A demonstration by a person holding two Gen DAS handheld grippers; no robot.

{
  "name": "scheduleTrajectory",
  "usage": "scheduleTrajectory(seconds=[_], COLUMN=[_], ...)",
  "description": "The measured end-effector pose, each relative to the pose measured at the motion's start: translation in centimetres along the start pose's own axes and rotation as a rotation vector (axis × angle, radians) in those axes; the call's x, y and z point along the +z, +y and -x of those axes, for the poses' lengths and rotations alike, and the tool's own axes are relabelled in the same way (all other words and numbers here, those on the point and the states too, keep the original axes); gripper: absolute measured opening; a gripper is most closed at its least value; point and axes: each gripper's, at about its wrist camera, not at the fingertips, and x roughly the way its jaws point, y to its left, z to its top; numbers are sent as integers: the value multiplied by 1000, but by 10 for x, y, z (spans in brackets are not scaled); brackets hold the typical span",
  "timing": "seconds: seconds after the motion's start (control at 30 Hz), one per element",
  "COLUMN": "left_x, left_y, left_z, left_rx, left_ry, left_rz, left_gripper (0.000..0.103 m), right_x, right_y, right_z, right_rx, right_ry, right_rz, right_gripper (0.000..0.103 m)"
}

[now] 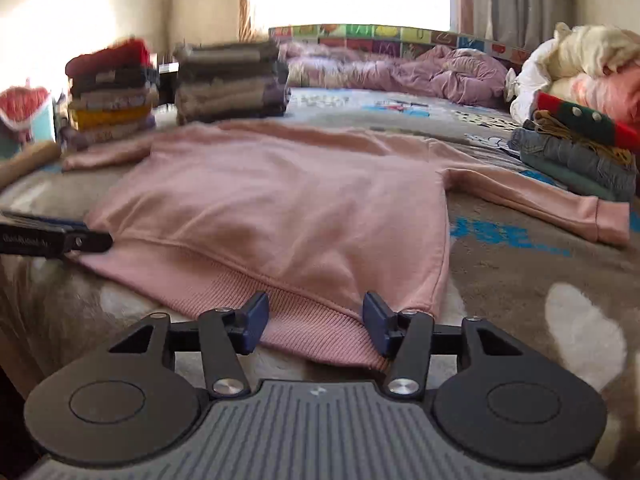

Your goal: Fold clothes

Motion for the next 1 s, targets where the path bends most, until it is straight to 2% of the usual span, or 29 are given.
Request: scheduleTrajectory(seconds=[0.1,0.27,0.43,0.6,0.73,0.8,0.9,1.0], left_x=[7,25,52,101,152,174,199,211], left_y=[9,19,13,-8,-24,-32,-41,-34], left_z=[6,17,18,7,-11,-27,-67,-112], left_rx=[-18,-16,-30,-60,-82,-70,-22,-37], left_ry=[-30,-96,-170,-200,-214,-212,-184,-133], left_rz=[58,119,106,-50,-195,-300,-440,-436], left_gripper=[48,48,48,47,36,35,31,24], right_x=[10,17,41,77,119,145,181,205], right_y=[4,-20,-41,-53,-38,-31,-25,-22], right_z=[14,25,20,-1,-20,-36,-63,-101], right_rx=[1,16,6,0,43,69,105,139], right_ry=[27,-49,-121,-140,-168,-176,-179,-144], right_rz=[22,-146,-192,-153,41,137,229,277], right_gripper=[52,53,53,53,51,42,41,40])
